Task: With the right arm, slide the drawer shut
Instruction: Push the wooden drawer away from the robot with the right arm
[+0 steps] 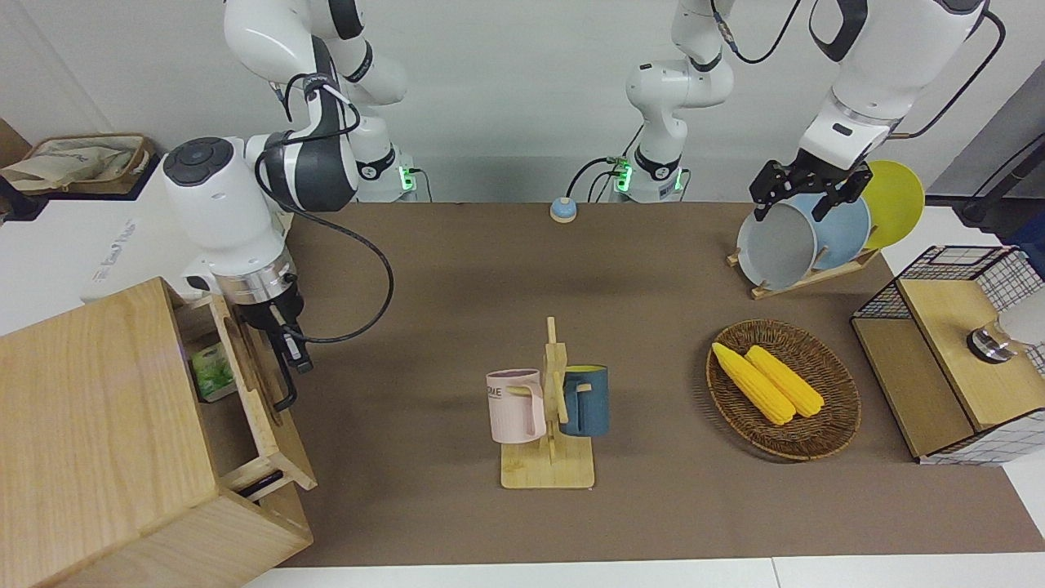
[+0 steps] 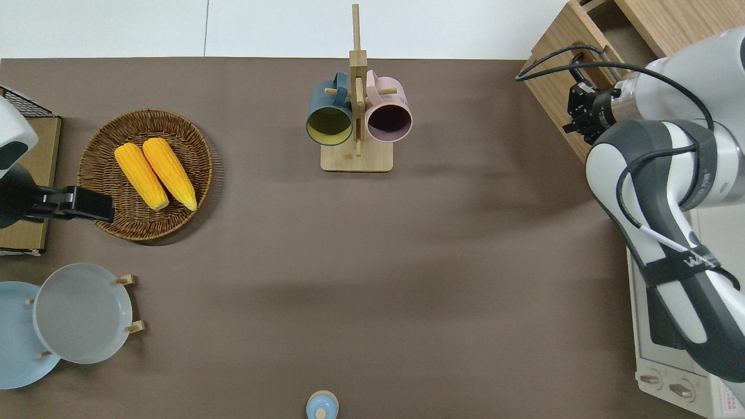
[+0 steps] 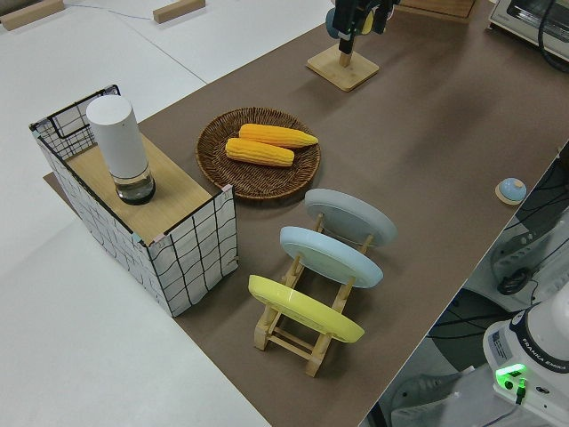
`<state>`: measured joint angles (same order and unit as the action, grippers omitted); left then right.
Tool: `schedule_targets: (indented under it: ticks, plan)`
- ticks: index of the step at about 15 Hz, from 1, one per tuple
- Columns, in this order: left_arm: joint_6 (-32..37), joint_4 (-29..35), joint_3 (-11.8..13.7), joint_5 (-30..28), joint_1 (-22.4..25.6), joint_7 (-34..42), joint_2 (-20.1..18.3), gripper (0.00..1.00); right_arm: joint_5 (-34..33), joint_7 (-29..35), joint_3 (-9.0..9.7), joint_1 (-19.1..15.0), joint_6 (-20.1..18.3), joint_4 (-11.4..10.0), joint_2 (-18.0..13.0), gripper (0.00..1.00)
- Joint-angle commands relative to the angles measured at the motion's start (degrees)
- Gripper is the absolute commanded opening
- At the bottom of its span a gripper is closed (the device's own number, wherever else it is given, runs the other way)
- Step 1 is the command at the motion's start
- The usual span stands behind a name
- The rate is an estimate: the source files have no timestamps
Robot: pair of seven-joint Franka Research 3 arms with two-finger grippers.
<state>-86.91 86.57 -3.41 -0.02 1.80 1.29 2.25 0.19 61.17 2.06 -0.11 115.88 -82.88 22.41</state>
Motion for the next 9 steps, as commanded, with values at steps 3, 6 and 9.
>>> schedule_targets:
  ticks: [3, 6, 9]
  plan:
    - [1.13, -1.4, -0.37, 0.98, 0.22, 0.55, 0.65, 0.99, 0.87, -4.74, 0.93, -2.96, 0.92, 1.84, 0.96, 0.0]
    - [1.13, -1.49, -0.37, 0.98, 0.22, 0.55, 0.65, 0.99, 0.87, -7.91, 1.02, -3.93, 0.92, 1.93, 0.96, 0.0]
    - [1.13, -1.4, -0.37, 0.98, 0.22, 0.55, 0.65, 0.99, 0.61, -9.93, 1.02, -4.28, 0.92, 1.93, 0.96, 0.0]
